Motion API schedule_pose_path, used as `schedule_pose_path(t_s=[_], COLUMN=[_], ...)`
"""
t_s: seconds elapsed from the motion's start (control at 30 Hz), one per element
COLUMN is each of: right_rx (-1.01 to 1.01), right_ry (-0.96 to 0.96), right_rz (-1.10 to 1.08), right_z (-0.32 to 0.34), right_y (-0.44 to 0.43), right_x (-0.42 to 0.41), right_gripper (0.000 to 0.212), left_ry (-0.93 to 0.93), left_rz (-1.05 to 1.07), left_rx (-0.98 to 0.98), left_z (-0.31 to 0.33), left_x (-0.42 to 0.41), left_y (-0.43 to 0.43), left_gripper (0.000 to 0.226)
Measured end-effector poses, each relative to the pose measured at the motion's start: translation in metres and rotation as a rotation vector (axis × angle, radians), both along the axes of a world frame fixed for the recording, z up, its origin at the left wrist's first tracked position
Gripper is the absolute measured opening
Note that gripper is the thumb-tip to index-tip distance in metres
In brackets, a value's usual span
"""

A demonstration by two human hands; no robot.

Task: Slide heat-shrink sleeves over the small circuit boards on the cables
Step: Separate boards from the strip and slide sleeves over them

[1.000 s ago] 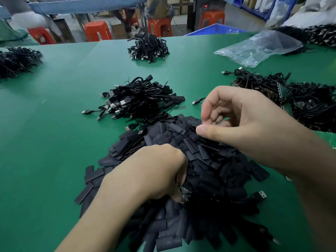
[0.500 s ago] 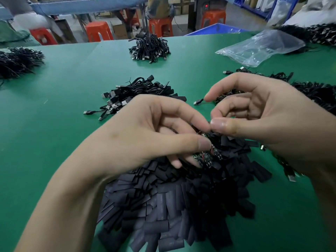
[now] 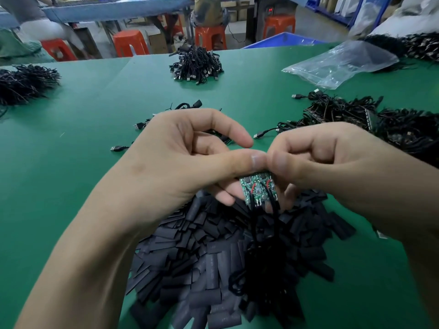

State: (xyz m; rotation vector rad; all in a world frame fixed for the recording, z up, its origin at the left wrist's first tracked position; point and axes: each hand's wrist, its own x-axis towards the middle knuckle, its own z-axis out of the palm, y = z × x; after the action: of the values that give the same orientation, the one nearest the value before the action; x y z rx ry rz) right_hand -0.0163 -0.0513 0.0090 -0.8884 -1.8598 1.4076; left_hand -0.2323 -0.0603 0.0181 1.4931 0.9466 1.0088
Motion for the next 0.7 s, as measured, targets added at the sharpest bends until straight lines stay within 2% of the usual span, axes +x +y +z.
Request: schedule_pose_path(t_s=[0.23,0.4,0.7], right_rx=[0.021,0.028,0.141], right_ry=[0.033,0.05,0.093], right_rz=[-0.047,-0.087,-0.084], right_z=[0.0008,0.0001,0.0012], right_y=[-0.0002,0.0005,-0.0014], right_x=[0.0007,0.0011,-0.0053], right_gripper=[0.01,0.012,0.015], left_ry=[-0.02,0.027,-0.013], left_rz=[0.034,0.032,0.031], left_rx=[0.026,0.049,0.079], left_z=[-0.0037,-0.0056,-0.0034], left_x=[0.0067,0.0061,0.0053], left_y=[0.0015,0.0024,0.0018], left_gripper=[0.018,0.016,0.015])
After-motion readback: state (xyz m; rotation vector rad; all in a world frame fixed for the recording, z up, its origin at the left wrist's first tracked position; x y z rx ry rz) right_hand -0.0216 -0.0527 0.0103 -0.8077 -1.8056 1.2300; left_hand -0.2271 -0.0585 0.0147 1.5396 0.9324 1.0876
